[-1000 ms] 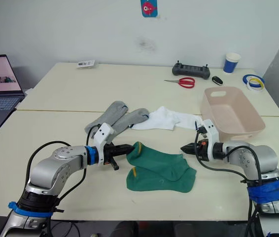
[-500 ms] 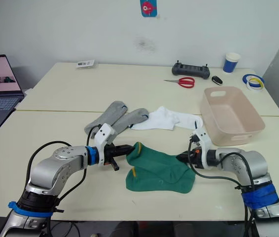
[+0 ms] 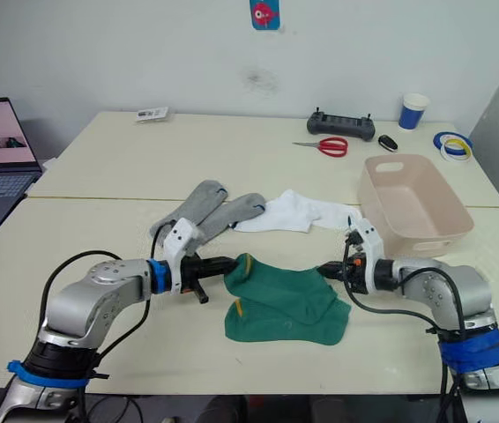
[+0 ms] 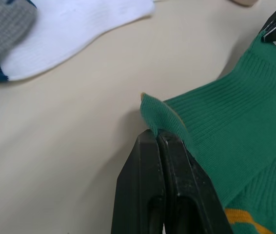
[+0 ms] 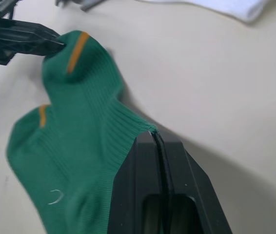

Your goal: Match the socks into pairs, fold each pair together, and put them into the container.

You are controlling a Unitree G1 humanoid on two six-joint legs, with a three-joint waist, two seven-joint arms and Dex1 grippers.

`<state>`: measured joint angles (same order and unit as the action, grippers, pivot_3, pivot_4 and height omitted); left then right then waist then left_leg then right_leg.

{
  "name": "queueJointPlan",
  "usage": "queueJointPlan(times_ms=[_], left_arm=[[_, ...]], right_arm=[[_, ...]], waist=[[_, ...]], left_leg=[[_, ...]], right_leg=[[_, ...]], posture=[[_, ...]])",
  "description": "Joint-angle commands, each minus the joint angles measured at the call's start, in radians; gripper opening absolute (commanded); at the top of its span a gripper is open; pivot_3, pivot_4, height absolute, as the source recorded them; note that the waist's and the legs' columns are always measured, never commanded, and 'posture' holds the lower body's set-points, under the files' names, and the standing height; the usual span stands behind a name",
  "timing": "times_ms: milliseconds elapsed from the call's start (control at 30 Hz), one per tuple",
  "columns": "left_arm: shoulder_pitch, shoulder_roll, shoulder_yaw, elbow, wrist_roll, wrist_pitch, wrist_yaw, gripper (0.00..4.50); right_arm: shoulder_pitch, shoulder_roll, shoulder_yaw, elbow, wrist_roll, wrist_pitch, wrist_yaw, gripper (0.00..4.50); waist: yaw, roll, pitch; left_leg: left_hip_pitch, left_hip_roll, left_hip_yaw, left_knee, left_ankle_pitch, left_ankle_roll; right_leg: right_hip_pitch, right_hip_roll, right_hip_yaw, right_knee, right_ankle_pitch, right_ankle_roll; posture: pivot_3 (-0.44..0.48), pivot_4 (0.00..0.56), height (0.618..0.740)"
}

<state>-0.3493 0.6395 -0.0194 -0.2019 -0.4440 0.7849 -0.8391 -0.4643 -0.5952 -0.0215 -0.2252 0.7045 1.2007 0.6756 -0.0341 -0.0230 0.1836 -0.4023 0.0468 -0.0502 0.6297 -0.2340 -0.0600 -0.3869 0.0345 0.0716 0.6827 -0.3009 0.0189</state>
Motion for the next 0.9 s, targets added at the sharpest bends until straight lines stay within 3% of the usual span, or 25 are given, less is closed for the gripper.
queueJointPlan(times_ms=[33, 433, 600, 767, 900], left_arm=[[0.043, 0.057, 0.088, -0.146, -0.123, 0.055, -0.067, 0.00], [0.243, 0.099, 0.207, -0.456, -0.471, 0.253, -0.028, 0.00], [0.305, 0.100, 0.135, -0.431, -0.356, 0.157, 0.009, 0.00], [0.319, 0.071, 0.089, -0.374, -0.287, 0.079, 0.040, 0.00], [0.341, 0.066, 0.080, -0.339, -0.242, 0.031, 0.045, 0.00]], right_arm=[[-0.044, -0.038, -0.113, -0.112, 0.157, 0.119, 0.035, 0.03], [0.075, -0.256, -0.321, -0.285, 0.623, 0.376, 0.097, 0.03], [0.170, -0.258, -0.294, -0.306, 0.663, 0.330, 0.007, 0.03], [0.152, -0.224, -0.206, -0.226, 0.502, 0.214, -0.059, 0.03], [0.117, -0.240, -0.140, -0.174, 0.406, 0.141, -0.023, 0.03]], waist=[[-0.001, 0.000, 0.000], [0.002, 0.000, 0.001], [0.002, 0.000, 0.001], [0.001, 0.000, 0.001], [0.001, 0.000, 0.001]], left_leg=[[0.000, 0.000, 0.000, 0.000, 0.000, 0.000], [0.000, 0.000, 0.001, 0.000, 0.000, 0.000], [0.002, 0.000, 0.000, 0.000, 0.000, 0.000], [0.002, -0.001, 0.002, 0.001, 0.000, 0.000], [0.001, -0.001, 0.003, 0.001, 0.000, 0.000]], right_leg=[[0.000, 0.000, 0.000, 0.000, 0.000, 0.000], [0.001, -0.001, 0.000, -0.001, 0.000, 0.000], [0.001, 0.000, 0.000, -0.001, 0.000, 0.000], [0.001, 0.000, 0.002, -0.001, 0.001, -0.001], [0.000, 0.000, 0.002, -0.002, 0.001, -0.001]], posture=[[0.000, 0.150, 0.740], [0.000, 0.150, 0.740], [0.000, 0.150, 0.740], [0.000, 0.150, 0.740], [0.000, 0.150, 0.740]])
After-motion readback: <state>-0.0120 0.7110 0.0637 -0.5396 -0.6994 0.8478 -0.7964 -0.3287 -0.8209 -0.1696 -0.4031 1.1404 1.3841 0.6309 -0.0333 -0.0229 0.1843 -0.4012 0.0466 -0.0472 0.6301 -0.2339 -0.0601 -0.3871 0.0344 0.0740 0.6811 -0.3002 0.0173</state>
